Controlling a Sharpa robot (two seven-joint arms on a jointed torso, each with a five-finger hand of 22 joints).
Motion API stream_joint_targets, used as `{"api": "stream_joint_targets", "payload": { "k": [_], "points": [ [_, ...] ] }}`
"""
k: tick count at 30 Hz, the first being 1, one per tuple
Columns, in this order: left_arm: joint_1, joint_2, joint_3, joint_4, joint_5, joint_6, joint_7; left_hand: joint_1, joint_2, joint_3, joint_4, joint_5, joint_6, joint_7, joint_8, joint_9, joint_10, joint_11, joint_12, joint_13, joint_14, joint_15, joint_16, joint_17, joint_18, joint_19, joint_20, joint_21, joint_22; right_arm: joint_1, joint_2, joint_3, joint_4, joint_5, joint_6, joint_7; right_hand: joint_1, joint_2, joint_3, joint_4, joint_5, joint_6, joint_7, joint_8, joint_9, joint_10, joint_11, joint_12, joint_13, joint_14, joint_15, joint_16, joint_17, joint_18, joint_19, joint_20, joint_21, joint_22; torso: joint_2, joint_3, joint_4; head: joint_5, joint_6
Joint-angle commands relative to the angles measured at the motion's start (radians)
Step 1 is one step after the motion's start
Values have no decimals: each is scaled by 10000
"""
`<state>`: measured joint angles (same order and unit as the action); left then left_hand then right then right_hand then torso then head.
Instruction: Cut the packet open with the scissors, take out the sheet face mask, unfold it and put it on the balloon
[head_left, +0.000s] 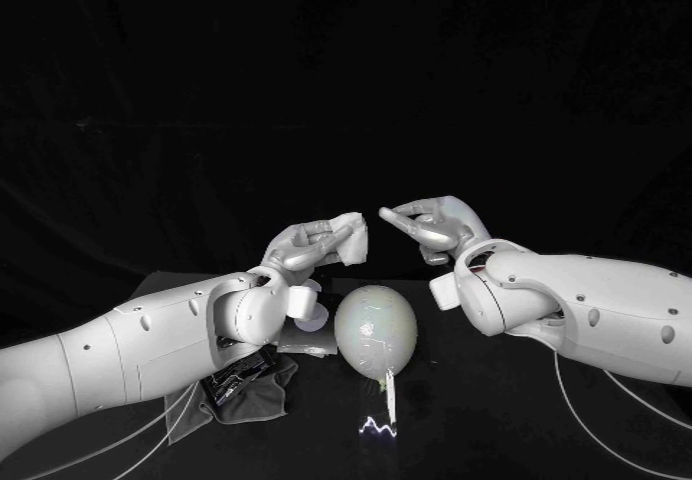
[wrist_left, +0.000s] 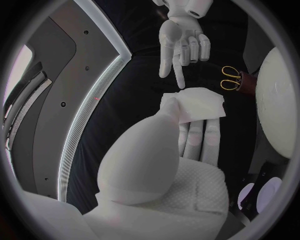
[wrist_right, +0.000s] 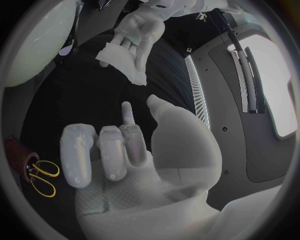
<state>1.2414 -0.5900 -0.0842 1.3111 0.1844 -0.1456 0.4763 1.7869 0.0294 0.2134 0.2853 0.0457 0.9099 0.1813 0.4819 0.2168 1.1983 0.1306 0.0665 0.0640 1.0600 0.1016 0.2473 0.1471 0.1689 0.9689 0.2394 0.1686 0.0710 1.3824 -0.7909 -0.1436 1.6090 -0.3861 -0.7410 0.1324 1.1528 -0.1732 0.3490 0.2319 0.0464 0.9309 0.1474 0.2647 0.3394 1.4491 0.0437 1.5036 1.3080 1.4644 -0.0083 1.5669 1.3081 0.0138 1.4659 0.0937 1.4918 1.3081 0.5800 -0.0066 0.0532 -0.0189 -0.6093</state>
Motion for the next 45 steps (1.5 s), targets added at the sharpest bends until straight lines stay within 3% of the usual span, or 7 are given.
{"api": "stream_joint_targets", "payload": {
  "k": [1, 4, 15, 22, 25, 31, 45],
  "points": [
    [12, -37, 19, 100, 105, 366, -88, -325, -121, -42, 79, 28, -83, 15, 89, 1569, -95, 31, -53, -17, 38, 40, -71, 12, 134, 68, 26, 1, -7, -2, -136, -13, 81, -14, 261, 333, 151, 159, -59, -28, 43, -86, -3, -43, -21, 820, 232, -24, 2291, 1064, 84, 39, 2627, 67, 568, 101, -32, 2351, 3, 5, -6, 9, -32],
    [12, -105, 22, 198, 110, 410, -132, -667, -143, -123, 47, 3, -137, -75, 252, 1710, -128, -12, -51, -19, 72, 19, -70, 36, 150, 144, 59, -50, -32, -28, -297, -39, 123, -186, 325, 304, 449, 311, -34, -111, 49, 6, -16, -21, -33, 838, 222, 9, 2304, 1064, 81, 39, 2627, 56, 598, 116, 16, 2367, 13, 9, -9, -2, -43],
    [14, -327, 33, 462, 112, 548, -249, -798, -95, -48, 29, 3, -263, -87, 360, 1826, -99, -32, -31, -10, 110, -6, -66, 65, 159, 214, 57, -118, -47, -282, -400, -69, 260, -702, 533, 363, 1194, 415, -46, -483, 65, 113, -13, -74, -134, 969, 219, 238, 2408, 1064, 79, 39, 2627, 7, 718, 125, 218, 2435, 18, 18, 6, -105, -133],
    [15, -440, 35, 537, 104, 652, -301, -806, -101, 25, 10, 3, -335, -96, 444, 1912, -57, -50, -29, -9, 182, -33, -37, 97, 165, 308, 29, -134, -41, -325, -405, -70, 440, -372, 658, 713, 1429, 484, -18, -630, 74, 247, -48, -65, -169, 1109, 187, 480, 2528, 1064, 54, 39, 2627, -74, 905, 110, 539, 2543, 17, 2, 4, -147, -196],
    [15, -485, 35, 560, 100, 717, -313, -806, -97, 50, 6, 3, -359, -97, 465, 1934, -43, -55, -28, -9, 197, -39, -31, 105, 165, 333, 20, -139, -40, -330, -410, -70, 504, -159, 761, 843, 1438, 492, -17, -636, 78, 260, -51, -64, -173, 1139, 184, 534, 2556, 1064, 51, 39, 2627, -96, 955, 108, 626, 2572, 8, -3, 1, -169, -245],
    [17, -620, 36, 633, 93, 867, -348, -815, -101, 117, -2, 3, -436, -97, 533, 2008, 6, -67, -24, -6, 260, -59, -5, 134, 165, 422, -13, -148, -35, -336, -441, -71, 650, 329, 1136, 1067, 1444, 563, -7, -626, 101, 332, -70, -59, -192, 1215, 169, 669, 2626, 1064, 41, 39, 2627, -131, 1034, 98, 763, 2618, 7, 1, 11, -164, -470],
    [19, -777, 36, 756, 55, 1010, -400, -836, -127, 223, -12, 3, -543, -107, 665, 2144, 60, -85, -30, -8, 379, -95, 46, 191, 164, 579, -75, -160, -28, -392, -291, -72, 618, 658, 1481, 1102, 1461, 596, -3, -635, 118, 320, -67, -102, -230, 1217, 163, 672, 2628, 1064, 31, 39, 2627, -138, 1049, 87, 790, 2627, 6, 2, 7, -112, -444]
  ]
}}
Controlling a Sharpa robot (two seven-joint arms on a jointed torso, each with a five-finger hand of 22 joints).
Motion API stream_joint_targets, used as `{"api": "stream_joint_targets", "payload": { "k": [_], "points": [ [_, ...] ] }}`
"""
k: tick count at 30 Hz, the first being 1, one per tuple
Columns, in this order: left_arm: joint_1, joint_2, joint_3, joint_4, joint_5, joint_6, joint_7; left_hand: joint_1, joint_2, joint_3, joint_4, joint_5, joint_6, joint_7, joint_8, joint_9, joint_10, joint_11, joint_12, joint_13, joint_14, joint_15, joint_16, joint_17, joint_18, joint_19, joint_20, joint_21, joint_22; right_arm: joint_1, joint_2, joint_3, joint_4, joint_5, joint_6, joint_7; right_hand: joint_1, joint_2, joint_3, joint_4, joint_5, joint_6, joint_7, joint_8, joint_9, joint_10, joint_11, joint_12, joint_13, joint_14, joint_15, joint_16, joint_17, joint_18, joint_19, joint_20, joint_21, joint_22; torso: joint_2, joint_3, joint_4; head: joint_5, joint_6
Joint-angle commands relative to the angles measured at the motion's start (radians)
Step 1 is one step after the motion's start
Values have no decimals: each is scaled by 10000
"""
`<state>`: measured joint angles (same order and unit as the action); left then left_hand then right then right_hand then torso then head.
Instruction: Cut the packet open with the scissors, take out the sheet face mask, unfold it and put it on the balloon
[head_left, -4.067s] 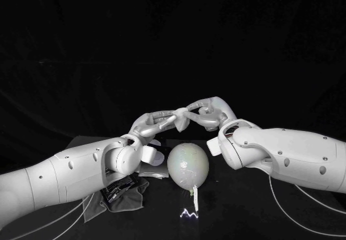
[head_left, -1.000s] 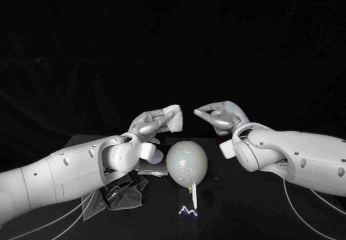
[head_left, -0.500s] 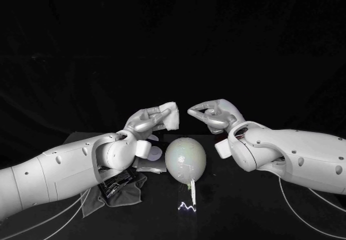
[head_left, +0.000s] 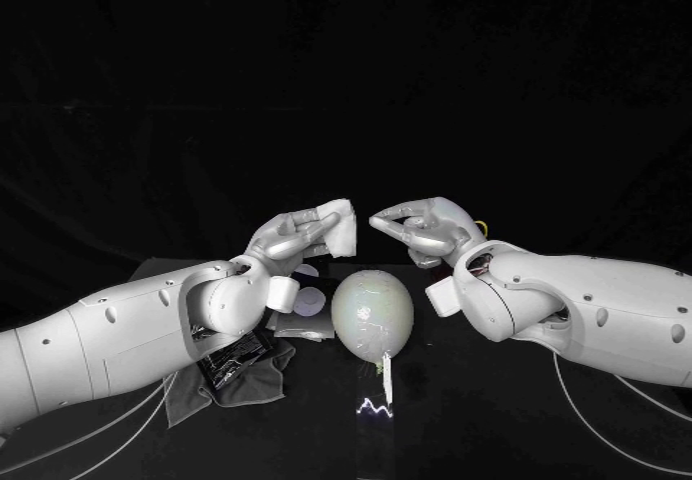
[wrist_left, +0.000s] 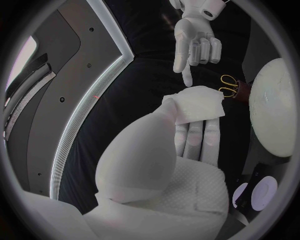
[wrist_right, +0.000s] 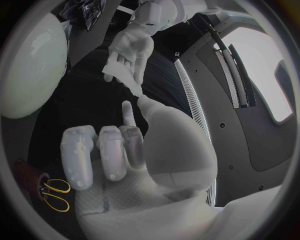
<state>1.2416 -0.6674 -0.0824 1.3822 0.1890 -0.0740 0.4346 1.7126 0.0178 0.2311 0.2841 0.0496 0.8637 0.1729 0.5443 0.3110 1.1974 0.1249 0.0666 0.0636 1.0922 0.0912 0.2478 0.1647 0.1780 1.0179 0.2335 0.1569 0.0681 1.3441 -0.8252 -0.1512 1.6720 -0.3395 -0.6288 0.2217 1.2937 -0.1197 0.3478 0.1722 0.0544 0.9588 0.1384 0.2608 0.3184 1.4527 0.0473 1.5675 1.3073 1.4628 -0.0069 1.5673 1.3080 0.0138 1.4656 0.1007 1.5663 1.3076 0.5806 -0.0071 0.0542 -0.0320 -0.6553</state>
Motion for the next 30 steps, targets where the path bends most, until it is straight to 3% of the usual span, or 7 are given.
{"api": "stream_joint_targets", "payload": {
  "k": [1, 30],
  "points": [
    [16, -8, 17, 52, 7, 299, 13, -93, -10, 46, 1, -36, -81, -23, 41, 1202, 69, -28, -30, -4, 57, 9, 41, 15, 72, 89, -16, -43, 1, -11, 74, 4, -22, 197, 359, 208, 51, 57, 4, -40, 38, 24, 29, -80, -31, 1181, 132, 33, 2635, 1080, 18, 35, 2627, -138, 1052, 17, 45, 2632, -1, 7, -3, 22, 20],
    [17, -49, 17, 160, -75, 374, -35, -115, -32, 109, 0, -37, -128, -28, 125, 1285, 109, -41, -28, -3, 119, -11, 68, 50, 69, 178, -50, -54, 2, -66, 455, 5, -179, 228, 460, 154, 76, 36, -22, -71, 37, -64, 69, -180, -99, 1181, 166, 33, 2635, 1080, 43, 35, 2627, -138, 1052, 25, 45, 2632, -14, 1, -4, 52, 48]
  ]
}}
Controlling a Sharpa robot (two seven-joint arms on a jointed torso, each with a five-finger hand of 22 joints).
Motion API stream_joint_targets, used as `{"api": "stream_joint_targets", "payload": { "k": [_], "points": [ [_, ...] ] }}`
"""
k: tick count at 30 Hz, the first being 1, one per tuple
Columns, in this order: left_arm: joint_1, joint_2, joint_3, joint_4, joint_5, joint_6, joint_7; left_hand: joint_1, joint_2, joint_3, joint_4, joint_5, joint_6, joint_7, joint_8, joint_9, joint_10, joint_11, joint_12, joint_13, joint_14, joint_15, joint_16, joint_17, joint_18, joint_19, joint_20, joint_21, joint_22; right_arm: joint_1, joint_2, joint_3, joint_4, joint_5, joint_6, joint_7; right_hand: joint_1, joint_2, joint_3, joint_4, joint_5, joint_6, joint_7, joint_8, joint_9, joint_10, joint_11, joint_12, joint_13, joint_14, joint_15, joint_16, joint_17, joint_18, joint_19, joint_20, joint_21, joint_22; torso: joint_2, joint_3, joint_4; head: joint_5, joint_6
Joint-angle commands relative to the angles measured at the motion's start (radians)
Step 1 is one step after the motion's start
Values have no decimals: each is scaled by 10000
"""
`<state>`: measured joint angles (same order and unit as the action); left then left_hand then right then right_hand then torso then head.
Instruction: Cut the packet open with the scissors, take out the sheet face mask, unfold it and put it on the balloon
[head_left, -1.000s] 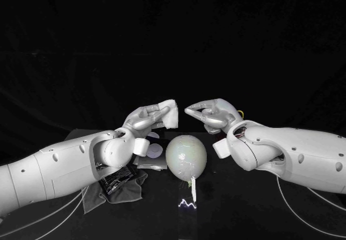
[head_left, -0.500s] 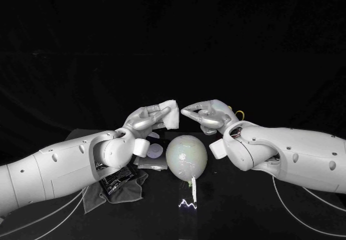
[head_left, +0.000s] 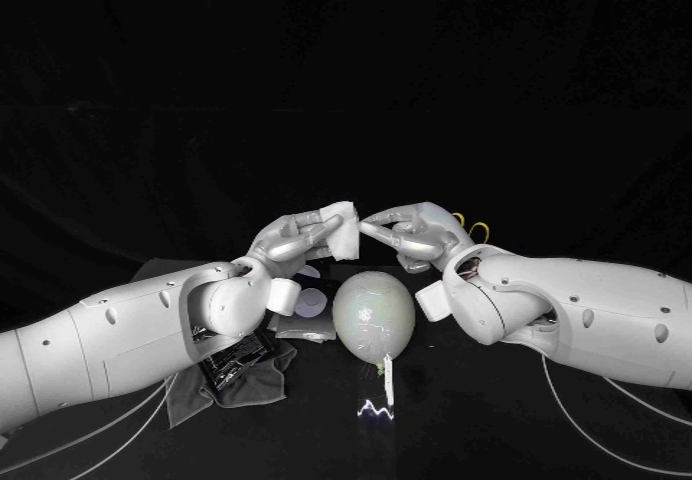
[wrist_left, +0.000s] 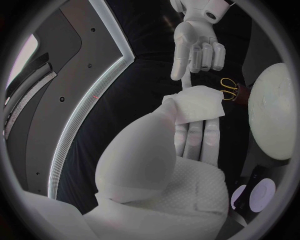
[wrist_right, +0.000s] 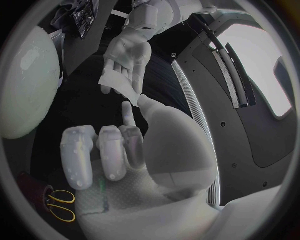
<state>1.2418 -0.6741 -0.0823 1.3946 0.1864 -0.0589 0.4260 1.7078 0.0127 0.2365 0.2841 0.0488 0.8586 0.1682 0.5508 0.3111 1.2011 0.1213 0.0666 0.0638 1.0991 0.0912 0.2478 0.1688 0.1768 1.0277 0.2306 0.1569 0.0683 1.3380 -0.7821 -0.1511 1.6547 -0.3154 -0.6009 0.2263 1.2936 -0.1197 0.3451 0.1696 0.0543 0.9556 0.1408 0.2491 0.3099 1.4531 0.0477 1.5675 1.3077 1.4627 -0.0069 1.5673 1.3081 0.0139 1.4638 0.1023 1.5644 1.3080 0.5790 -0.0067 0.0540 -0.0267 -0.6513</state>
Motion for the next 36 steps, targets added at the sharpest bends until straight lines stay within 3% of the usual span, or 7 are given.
{"api": "stream_joint_targets", "payload": {
  "k": [1, 12, 20, 29, 36],
  "points": [
    [16, 20, 17, 40, -50, 228, 50, -67, 18, 55, -1, -28, -77, 19, 60, 1284, 72, -5, -28, -4, 49, -10, 69, 9, 82, 79, -21, -54, 1, -5, 34, 5, -12, -12, 181, 105, 78, 36, 5, -45, 38, -33, 45, -64, -15, 1177, 162, 33, 2631, 1081, 43, 35, 2627, -139, 1070, 10, 64, 2628, 1, -2, 0, -5, 12],
    [16, 18, 17, 76, -51, 258, 51, -70, 14, 67, -2, -28, -85, 20, 75, 1299, 80, -7, -28, -4, 58, -14, 72, 14, 81, 94, -27, -57, 1, -9, 102, 5, -34, -13, 163, 91, 262, 149, 102, -169, 32, 36, 42, -88, -59, 1177, 164, 33, 2631, 1081, 52, 35, 2627, -139, 1070, 21, 64, 2628, 8, -2, 1, 6, 16],
    [16, 12, 17, 92, -55, 256, 40, -70, 14, 67, -2, -28, -85, 20, 75, 1299, 80, -7, -28, -4, 58, -14, 72, 14, 81, 94, -27, -57, 1, -13, 155, 5, -32, -13, 64, 134, 518, 307, 269, -368, -21, 327, -64, 32, -44, 1177, 83, 33, 2631, 1081, -1, 35, 2627, -139, 1070, -1, 64, 2628, 4, -1, 1, 5, 6],
    [16, 8, 17, 97, -107, 247, 27, -69, 2, 80, -7, -28, -92, 18, 93, 1317, 91, -11, -27, -4, 67, -18, 76, 21, 80, 109, -34, -61, 0, -18, 164, 6, -8, -13, -161, 226, 947, 685, 715, -916, -49, 1104, -547, 726, 267, 1177, -335, 33, 2631, 1081, -355, 35, 2627, -139, 1070, -295, 64, 2628, 4, -1, -3, 13, -2],
    [16, 6, 17, 101, -118, 227, 16, -70, -10, 87, -11, -28, -96, 16, 107, 1331, 97, -13, -27, -4, 72, -20, 78, 26, 79, 118, -38, -65, 0, -20, 161, 6, 16, -29, -275, 231, 932, 766, 963, -1063, -56, 1150, -630, 1052, 476, 1177, -428, 33, 2631, 1081, -455, 35, 2627, -139, 1070, -412, 64, 2628, 5, 0, -6, 10, 2]
  ]
}}
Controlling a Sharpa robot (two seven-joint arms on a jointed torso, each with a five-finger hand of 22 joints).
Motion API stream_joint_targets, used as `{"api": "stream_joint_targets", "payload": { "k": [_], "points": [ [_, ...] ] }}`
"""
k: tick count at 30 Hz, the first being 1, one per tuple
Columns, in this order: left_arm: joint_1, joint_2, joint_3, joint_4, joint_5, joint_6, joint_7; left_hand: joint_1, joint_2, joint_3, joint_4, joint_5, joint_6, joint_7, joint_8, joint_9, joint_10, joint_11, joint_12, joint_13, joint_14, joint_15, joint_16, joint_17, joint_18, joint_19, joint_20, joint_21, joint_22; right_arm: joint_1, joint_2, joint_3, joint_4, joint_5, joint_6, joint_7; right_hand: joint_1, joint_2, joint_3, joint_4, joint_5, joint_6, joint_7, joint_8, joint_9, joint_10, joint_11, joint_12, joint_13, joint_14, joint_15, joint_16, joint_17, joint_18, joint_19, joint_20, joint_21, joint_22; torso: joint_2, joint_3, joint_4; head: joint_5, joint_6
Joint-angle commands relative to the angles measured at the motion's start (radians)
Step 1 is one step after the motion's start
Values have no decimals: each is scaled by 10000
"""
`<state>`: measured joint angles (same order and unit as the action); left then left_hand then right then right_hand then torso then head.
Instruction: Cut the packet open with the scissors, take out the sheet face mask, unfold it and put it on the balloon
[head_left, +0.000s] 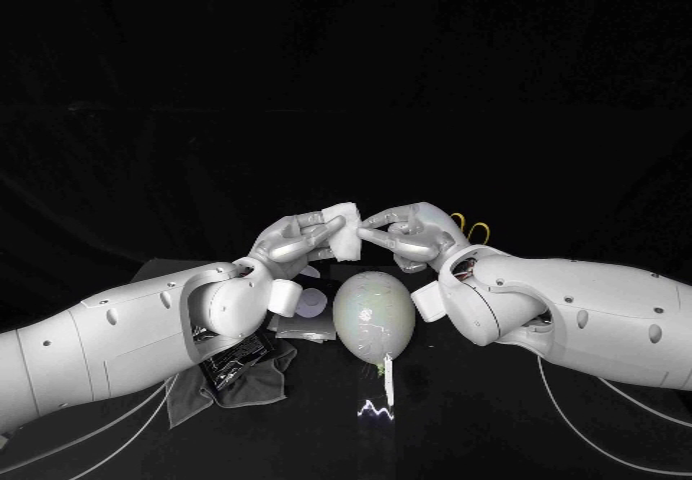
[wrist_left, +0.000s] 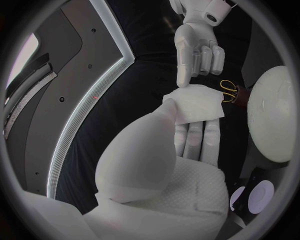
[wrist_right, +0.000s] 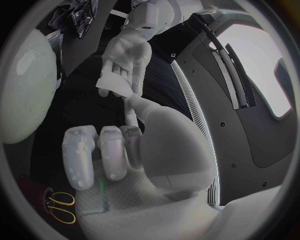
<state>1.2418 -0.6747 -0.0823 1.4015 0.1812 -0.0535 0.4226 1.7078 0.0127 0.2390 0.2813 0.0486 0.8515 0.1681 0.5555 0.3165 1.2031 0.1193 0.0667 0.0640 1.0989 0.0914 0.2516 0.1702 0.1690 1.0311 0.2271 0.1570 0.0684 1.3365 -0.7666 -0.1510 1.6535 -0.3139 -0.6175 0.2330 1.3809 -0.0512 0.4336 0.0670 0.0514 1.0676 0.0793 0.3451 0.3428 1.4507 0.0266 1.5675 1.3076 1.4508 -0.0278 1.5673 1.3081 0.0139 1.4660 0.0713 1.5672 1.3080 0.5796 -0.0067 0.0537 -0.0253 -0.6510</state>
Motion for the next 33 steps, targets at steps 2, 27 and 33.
{"api": "stream_joint_targets", "payload": {
  "k": [2, 27, 33],
  "points": [
    [15, 12, 17, 33, -68, 167, 48, -70, -10, 62, 17, -26, -25, 18, 60, 1276, 77, 7, -27, -6, 74, -22, 40, 12, 157, 85, -4, -65, -1, -6, 4, 5, 35, -53, -132, 162, 39, 91, 124, -54, -27, 14, -19, 140, 181, 1201, -223, 33, 2632, 1200, -255, 35, 2627, -139, 1048, -116, 36, 2628, -3, -1, -1, -14, -1],
    [15, -21, 17, 39, -70, 41, 117, -69, -65, 73, 3, -26, -33, 9, 98, 1311, 87, 1, -31, -7, 77, -26, 38, 22, 154, 105, -13, -79, -3, -17, -149, 6, 172, -150, -351, 140, -130, 62, 465, -221, -27, -104, -46, 476, 409, 1201, -255, 33, 2632, 1200, -293, 35, 2627, -139, 1048, -173, 36, 2628, -2, 0, -1, -26, 29],
    [15, -29, 17, 40, -69, 23, 129, -68, -72, 77, 1, -26, -34, 7, 103, 1316, 88, -1, -31, -8, 77, -26, 38, 23, 154, 108, -15, -81, -3, -18, -171, 6, 194, -151, -339, 131, -156, 53, 506, -242, -27, -121, -48, 512, 433, 1201, -257, 33, 2632, 1200, -295, 35, 2627, -139, 1048, -176, 36, 2628, -2, -1, -3, -27, 37]
  ]
}}
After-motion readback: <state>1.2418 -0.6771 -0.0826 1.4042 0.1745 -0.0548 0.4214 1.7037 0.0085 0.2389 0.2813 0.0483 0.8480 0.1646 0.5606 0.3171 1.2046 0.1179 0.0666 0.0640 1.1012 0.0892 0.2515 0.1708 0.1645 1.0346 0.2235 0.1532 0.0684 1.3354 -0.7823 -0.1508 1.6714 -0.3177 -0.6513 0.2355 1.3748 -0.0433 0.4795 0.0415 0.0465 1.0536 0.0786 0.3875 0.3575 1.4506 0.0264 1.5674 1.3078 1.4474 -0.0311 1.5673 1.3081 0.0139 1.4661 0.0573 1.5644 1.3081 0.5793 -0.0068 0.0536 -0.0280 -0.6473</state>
